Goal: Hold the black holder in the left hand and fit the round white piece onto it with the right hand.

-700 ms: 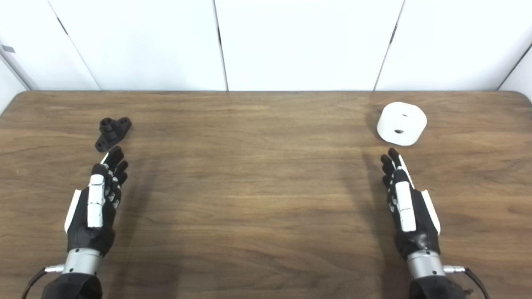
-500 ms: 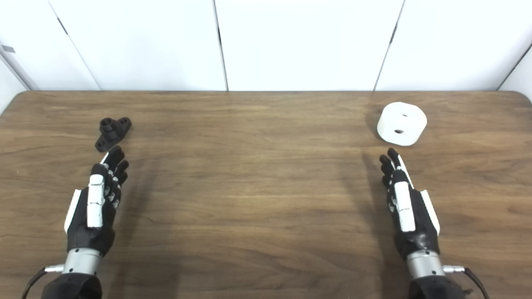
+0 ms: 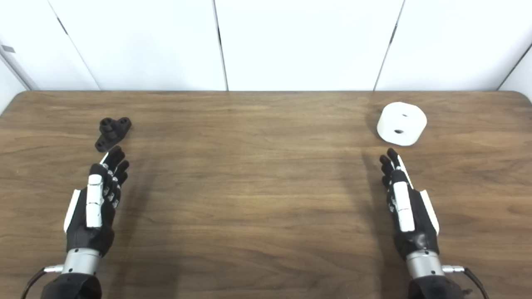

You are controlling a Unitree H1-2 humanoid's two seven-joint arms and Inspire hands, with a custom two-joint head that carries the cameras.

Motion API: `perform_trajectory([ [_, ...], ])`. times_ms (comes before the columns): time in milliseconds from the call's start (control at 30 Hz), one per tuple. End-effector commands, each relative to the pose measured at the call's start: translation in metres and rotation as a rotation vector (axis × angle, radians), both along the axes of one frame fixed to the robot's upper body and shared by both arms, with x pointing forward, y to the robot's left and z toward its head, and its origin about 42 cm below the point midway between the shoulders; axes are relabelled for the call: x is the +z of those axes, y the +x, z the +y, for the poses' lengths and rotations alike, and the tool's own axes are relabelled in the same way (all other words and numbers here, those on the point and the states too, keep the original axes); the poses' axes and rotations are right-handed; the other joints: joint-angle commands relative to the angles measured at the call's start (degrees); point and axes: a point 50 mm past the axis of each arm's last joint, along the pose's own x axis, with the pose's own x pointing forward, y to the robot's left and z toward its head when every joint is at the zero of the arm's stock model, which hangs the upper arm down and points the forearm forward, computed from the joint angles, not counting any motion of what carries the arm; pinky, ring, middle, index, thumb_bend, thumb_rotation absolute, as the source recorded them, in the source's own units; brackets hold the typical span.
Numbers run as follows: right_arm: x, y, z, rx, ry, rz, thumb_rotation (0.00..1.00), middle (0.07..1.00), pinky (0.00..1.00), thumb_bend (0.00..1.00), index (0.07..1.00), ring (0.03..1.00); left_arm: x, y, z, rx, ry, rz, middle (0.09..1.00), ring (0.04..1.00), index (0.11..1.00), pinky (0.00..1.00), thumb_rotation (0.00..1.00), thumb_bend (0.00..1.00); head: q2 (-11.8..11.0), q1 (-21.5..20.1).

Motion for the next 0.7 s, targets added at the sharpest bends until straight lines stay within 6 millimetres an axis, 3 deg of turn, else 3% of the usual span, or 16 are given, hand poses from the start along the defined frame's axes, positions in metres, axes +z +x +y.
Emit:
perform_trajectory([
  [0, 0.0087, -0.0023, 0.0010, -0.006, -0.011, -0.044, 1.00, 0.957, 1.00, 0.53, 0.974, 0.977, 0.0051, -0.0030, 0.0045, -0.003, 0.022, -0.039, 0.972, 0.967, 0.949, 0.99, 0.99, 0.52, 0.06, 0.04],
  [467, 0.0094, -0.0008, -0.0009, 0.001, 0.001, -0.042, 1.00, 0.957, 1.00, 0.54, 0.972, 0.986, 0.0073, 0.0009, 0.0005, 0.008, 0.038, -0.033, 0.978, 0.974, 0.947, 1.00, 0.91, 0.54, -0.02, 1.86],
  [600, 0.0090, -0.0027, -0.0022, 0.002, 0.007, -0.036, 1.00, 0.959, 1.00, 0.54, 0.977, 0.985, 0.0093, 0.0006, -0.0004, 0.016, 0.076, -0.024, 0.976, 0.970, 0.947, 0.99, 0.92, 0.49, -0.64, 2.16],
  [667, 0.0091, -0.0039, -0.0031, 0.000, 0.006, -0.037, 1.00, 0.957, 1.00, 0.52, 0.975, 0.984, 0.0114, 0.0003, 0.0003, 0.019, 0.087, -0.013, 0.980, 0.978, 0.955, 0.99, 0.88, 0.47, -0.95, 2.54],
])
